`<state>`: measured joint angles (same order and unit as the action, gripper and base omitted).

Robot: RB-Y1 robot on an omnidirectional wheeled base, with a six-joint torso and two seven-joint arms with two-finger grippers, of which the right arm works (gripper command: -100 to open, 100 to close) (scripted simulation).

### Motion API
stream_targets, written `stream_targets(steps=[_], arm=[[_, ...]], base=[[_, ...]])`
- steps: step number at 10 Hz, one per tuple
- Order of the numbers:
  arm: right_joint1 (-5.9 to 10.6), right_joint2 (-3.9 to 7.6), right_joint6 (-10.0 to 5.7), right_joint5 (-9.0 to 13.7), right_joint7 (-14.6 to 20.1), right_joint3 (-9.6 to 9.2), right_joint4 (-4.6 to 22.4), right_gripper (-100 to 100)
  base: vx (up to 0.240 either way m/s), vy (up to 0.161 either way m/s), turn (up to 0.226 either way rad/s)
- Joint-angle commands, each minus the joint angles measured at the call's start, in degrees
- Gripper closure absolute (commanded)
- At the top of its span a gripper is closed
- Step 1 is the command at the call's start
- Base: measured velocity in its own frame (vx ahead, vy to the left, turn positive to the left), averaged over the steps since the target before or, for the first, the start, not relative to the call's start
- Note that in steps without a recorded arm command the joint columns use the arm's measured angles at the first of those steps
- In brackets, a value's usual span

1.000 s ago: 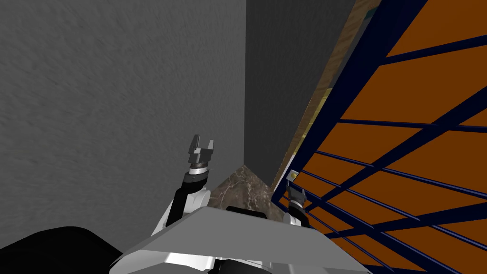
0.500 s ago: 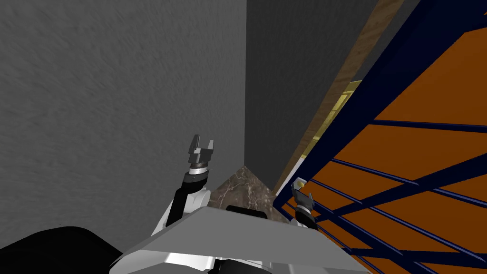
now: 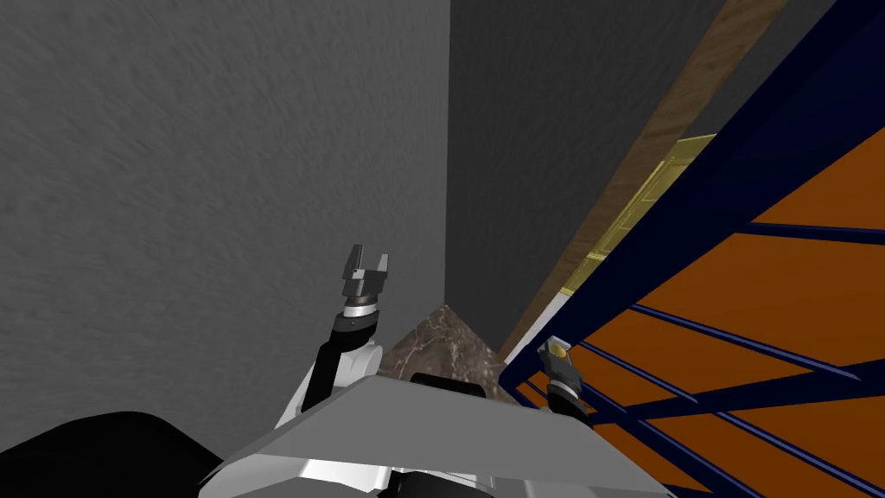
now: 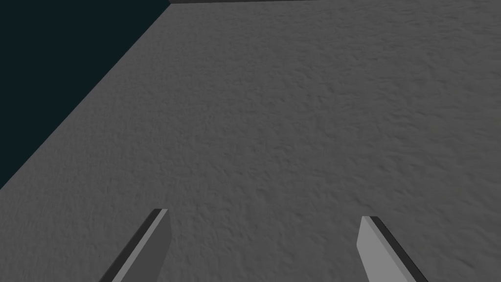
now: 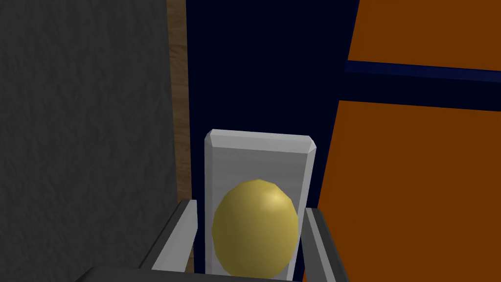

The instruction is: Pull the door open

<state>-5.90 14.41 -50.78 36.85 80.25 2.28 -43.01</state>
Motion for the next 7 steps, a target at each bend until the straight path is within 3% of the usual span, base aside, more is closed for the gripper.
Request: stream_targets(steps=[1,5,7], arm=[[-0.03,-0.04,0.04,0.00,-0.13,0.00,-0.03,100],[-0.03,-0.04,0.04,0.00,-0.13,0.00,-0.03,100],[-0.38,0.52,0.35,-1.07,1.10,-1.94,-0.79,100]], base=[[-0.026,-0.006,-0.012],[-0.009,0.001,0.006],[-0.203,0.011,0.076]])
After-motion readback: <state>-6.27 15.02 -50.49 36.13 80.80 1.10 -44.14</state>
